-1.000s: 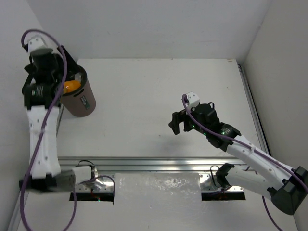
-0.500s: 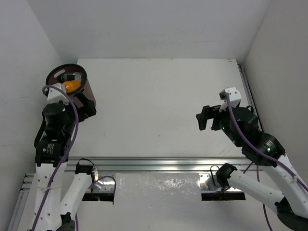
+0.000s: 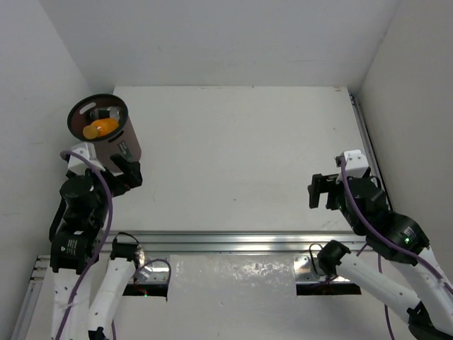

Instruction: Put the plastic bottles in the bin

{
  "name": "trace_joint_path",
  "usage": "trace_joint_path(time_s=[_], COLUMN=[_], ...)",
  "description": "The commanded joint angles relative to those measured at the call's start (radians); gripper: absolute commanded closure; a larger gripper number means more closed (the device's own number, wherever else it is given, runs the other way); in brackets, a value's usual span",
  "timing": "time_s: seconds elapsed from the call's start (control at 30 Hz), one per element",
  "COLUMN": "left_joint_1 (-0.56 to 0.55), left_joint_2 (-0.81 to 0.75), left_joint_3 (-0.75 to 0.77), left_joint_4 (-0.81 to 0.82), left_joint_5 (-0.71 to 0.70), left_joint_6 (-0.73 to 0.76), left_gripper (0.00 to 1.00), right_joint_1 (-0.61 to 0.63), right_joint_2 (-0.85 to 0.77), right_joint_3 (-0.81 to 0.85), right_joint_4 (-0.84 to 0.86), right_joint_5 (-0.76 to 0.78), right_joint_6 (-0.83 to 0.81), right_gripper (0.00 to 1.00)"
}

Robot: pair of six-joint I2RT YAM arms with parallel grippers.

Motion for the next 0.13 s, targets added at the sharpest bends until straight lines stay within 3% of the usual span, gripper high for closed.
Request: trace_joint_path(time_s=[0.0, 0.1], left_joint_1=[-0.010, -0.010], left_joint_2=[0.028, 0.037], left_joint_3=[0.005, 0.005], left_joint_4=[0.026, 0.025], left_joint_5=[0.009, 0.011], left_joint_6=[-0.010, -0.012], left_gripper=[0.00, 0.00], right_joint_1=[-0.004, -0.004], right_joint_2=[0.012, 0.015], right_joint_3=[0.000, 0.003], right_joint_4=[0.024, 0.029], right_joint_5=[0.039, 0.048], right_joint_6=[0.002, 0.004], right_gripper=[0.01, 0.01])
